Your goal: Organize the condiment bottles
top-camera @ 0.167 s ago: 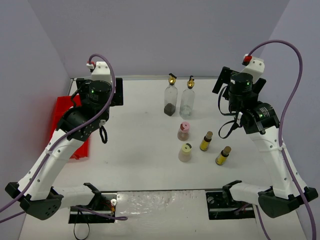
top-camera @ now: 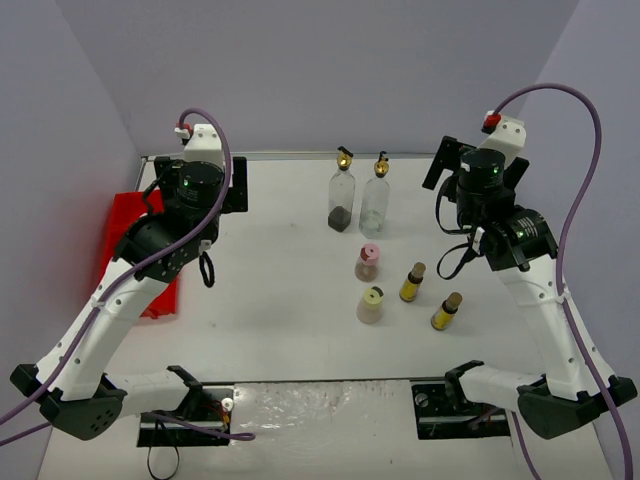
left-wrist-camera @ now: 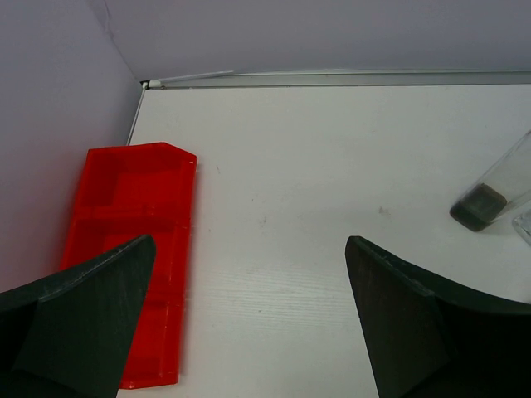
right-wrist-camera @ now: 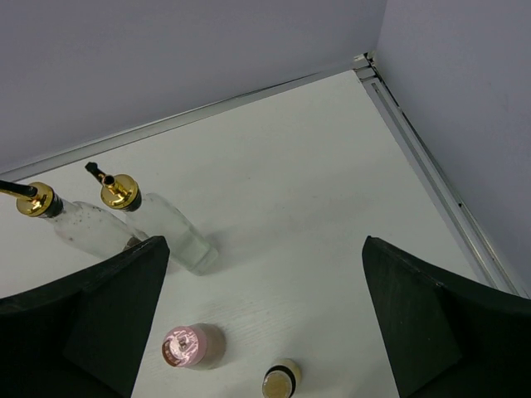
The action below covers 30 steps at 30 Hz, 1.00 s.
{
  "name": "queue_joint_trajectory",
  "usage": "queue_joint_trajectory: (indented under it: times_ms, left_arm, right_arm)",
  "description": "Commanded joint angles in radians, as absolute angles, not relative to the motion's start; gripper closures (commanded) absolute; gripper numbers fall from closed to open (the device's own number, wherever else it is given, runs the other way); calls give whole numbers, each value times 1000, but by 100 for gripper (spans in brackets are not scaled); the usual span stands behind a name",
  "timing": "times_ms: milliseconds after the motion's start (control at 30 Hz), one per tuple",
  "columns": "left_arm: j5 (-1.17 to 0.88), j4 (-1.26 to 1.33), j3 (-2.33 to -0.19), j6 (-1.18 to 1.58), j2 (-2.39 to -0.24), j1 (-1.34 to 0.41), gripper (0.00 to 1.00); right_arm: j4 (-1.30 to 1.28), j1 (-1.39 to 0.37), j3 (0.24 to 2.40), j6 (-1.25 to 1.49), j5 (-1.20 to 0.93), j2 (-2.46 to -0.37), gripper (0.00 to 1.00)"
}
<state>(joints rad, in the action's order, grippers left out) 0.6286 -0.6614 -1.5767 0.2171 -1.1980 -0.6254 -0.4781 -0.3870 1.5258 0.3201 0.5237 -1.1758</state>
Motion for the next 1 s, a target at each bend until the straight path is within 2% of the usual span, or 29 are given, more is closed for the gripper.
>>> queue_joint_trajectory:
  times_ms: [0,267,567,833,967]
  left_arm:
    - [614,-620,-1595,229,-1182,-623,4]
    - [565,-595,-1599,228,-1216,-623,3]
    - [376,-520,-1803,229,-1600,-617,3]
    - [166,-440,-2197,217,-1955,-609,3]
    - [123,-379,-2195,218,-2001,-600,3]
  right_arm:
    - [-391,-387,1519,303,502,-1145,0]
    - [-386,-387,1506,300,496,-1139,0]
    - [-388,-387,1497,320,477,-1119,0]
    - [-400,-384,1477,324,484,-1094,0]
    - [-407,-382,1470,316,489,-1086,0]
